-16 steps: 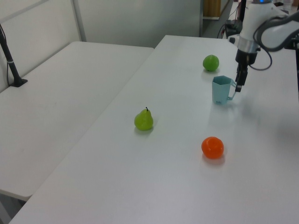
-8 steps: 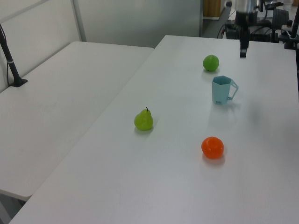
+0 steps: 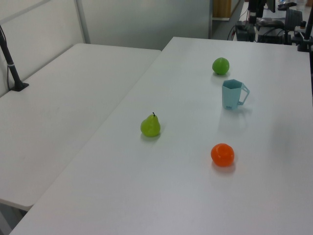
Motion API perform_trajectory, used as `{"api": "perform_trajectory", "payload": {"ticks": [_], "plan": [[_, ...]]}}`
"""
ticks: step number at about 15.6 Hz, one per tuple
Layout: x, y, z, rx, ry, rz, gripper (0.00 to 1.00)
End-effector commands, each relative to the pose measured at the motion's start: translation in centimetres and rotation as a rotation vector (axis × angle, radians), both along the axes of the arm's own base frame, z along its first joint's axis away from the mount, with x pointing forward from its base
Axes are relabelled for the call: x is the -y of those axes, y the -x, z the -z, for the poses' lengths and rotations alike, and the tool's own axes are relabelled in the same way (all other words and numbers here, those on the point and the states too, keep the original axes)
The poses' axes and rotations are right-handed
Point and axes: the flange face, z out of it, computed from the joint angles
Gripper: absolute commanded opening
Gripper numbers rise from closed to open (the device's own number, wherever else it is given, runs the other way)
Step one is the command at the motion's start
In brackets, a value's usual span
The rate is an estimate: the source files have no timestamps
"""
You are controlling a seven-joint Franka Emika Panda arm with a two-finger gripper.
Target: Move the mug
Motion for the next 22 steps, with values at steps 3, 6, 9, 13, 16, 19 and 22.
{"api": "perform_trajectory", "payload": {"ticks": [3,6,9,13,16,19,22], "plan": [[-2.7,-1.1,-0.4,0.027,0.012,0.026,1.0],[-2.6,-2.8,0.3,0.149,0.017,0.031,1.0],[-2.6,-3.5,0.9,0.171,0.027,-0.071,1.0],[-2.7,-3.6,1.4,0.158,0.028,-0.103,1.0],[-2.8,-3.8,1.5,0.162,0.029,-0.1,1.0],[-3.2,-3.7,1.5,0.156,0.028,-0.108,1.0],[-3.1,-3.7,1.5,0.155,0.028,-0.106,1.0]]}}
